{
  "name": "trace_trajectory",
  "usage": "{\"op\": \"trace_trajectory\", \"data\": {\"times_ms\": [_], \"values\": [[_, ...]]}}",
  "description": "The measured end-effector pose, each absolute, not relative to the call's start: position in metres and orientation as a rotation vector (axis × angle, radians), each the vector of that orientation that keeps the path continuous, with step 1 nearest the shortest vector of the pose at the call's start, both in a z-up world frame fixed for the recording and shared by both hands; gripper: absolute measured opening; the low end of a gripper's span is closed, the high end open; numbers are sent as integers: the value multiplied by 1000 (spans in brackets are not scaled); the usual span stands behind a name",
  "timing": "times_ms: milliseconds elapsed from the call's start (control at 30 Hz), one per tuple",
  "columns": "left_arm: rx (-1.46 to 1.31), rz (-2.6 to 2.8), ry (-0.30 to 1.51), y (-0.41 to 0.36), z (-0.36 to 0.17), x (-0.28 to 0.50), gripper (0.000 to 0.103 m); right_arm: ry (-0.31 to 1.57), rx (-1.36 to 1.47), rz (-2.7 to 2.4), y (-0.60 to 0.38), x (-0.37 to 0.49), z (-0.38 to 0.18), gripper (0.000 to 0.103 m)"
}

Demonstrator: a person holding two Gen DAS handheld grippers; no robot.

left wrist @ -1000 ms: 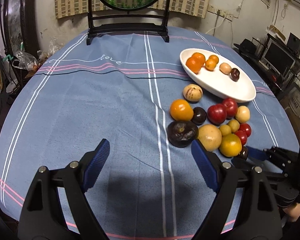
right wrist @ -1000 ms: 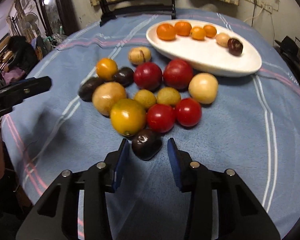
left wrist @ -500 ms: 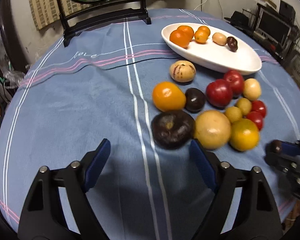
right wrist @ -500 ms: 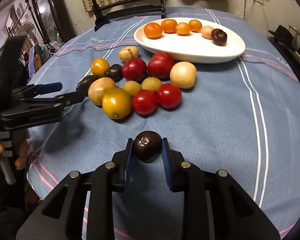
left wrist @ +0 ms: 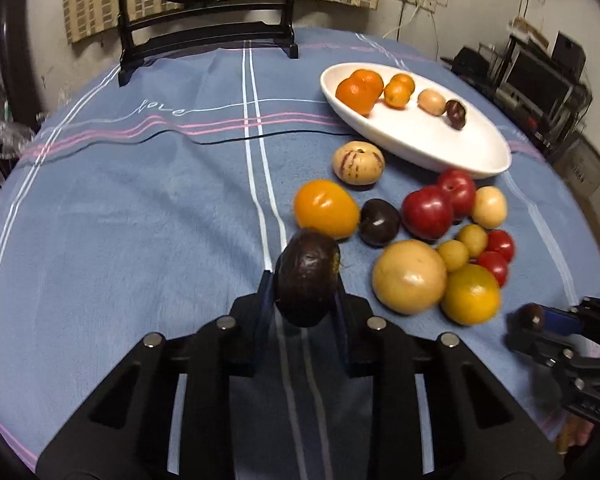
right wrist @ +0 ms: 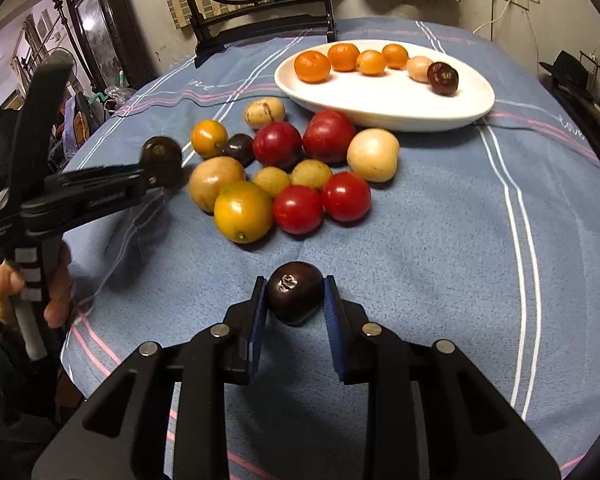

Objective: Organize fruits
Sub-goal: 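Grasp a dark plum with the right tool while the left tool grasps another plum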

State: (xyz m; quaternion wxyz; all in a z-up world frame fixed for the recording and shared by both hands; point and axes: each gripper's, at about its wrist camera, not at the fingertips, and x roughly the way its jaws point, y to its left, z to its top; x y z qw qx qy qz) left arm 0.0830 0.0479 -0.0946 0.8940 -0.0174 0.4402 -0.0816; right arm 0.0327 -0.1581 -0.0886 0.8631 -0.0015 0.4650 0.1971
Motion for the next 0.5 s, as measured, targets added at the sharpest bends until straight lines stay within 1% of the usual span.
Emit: {"op": "trace_trajectory", "data": {"times_ms": [233,500], "values": [[-99,-220,892,54,-80,51,27,958,9,417,-153,32,-81,28],[-95,-261,860,43,-63,35,27,929,9,410,-155,31,-71,28]]}}
